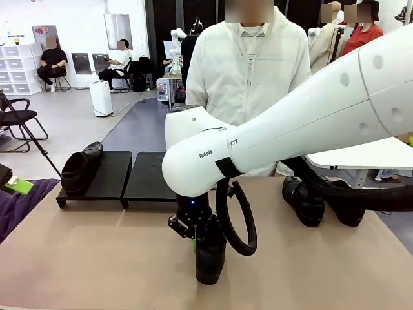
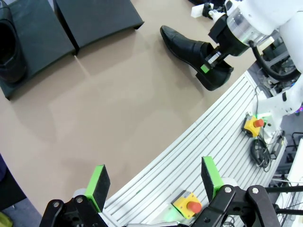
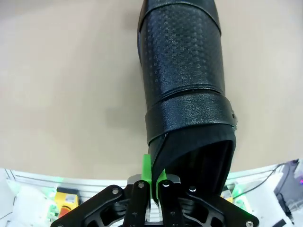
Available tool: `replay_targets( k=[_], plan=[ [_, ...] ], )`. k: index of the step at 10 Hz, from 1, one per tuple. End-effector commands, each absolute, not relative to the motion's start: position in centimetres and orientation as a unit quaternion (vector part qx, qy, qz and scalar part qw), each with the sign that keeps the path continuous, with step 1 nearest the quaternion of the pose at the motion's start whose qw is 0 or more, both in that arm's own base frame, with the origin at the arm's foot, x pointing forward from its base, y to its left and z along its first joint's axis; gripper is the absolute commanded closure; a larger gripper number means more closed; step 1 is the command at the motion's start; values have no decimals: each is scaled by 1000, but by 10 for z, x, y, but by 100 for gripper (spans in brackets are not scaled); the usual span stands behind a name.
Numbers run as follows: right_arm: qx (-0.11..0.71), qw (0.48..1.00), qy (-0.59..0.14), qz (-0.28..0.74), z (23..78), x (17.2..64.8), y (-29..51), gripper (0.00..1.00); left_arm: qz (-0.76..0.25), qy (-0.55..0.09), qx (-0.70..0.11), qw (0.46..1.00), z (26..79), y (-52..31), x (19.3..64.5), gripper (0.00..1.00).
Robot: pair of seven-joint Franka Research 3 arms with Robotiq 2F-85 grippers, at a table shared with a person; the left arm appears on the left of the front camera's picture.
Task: Organize the shoes by placing them on the stand.
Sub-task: Pick up one Shoe and place it in the middle of the table.
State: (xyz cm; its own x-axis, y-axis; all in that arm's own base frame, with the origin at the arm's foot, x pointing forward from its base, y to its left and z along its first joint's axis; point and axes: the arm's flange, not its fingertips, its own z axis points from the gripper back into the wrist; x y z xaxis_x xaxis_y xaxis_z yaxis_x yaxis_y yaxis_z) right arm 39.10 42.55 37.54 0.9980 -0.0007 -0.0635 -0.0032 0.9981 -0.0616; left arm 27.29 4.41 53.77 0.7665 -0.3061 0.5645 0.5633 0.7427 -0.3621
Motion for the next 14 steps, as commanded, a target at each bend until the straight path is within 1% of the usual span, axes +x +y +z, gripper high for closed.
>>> replay_targets(
  k=[1, 2, 3, 4, 5, 8, 10, 12, 13, 14],
  plan=[
    [-22, 1000, 12, 19, 381, 398, 433, 100, -241, -238, -266, 903, 539, 46, 273, 0],
    [-22, 999, 10, 22, 379, 399, 433, 100, -241, -238, -266, 903, 539, 46, 273, 0],
    [-23, 999, 13, 26, 378, 400, 431, 72, -241, -238, -266, 903, 539, 46, 273, 0],
    [-8, 999, 25, 33, 379, 402, 426, 15, -241, -238, -266, 903, 539, 46, 273, 0],
    [-7, 999, 25, 30, 381, 402, 423, 0, -241, -238, -266, 903, 539, 46, 273, 0],
    [30, 998, 8, 49, 405, 400, 402, 0, -241, -238, -266, 903, 539, 46, 273, 0],
    [48, 997, -7, 68, 446, 388, 371, 0, -241, -238, -266, 903, 539, 46, 273, 0],
    [68, 996, -1, 64, 498, 377, 298, 0, -241, -238, -266, 903, 539, 46, 273, 0],
    [108, 991, 19, 71, 511, 378, 251, 0, -241, -238, -266, 903, 539, 46, 273, 0],
    [184, 978, 51, 86, 518, 380, 198, 0, -241, -238, -266, 903, 539, 46, 273, 0]
  ],
)
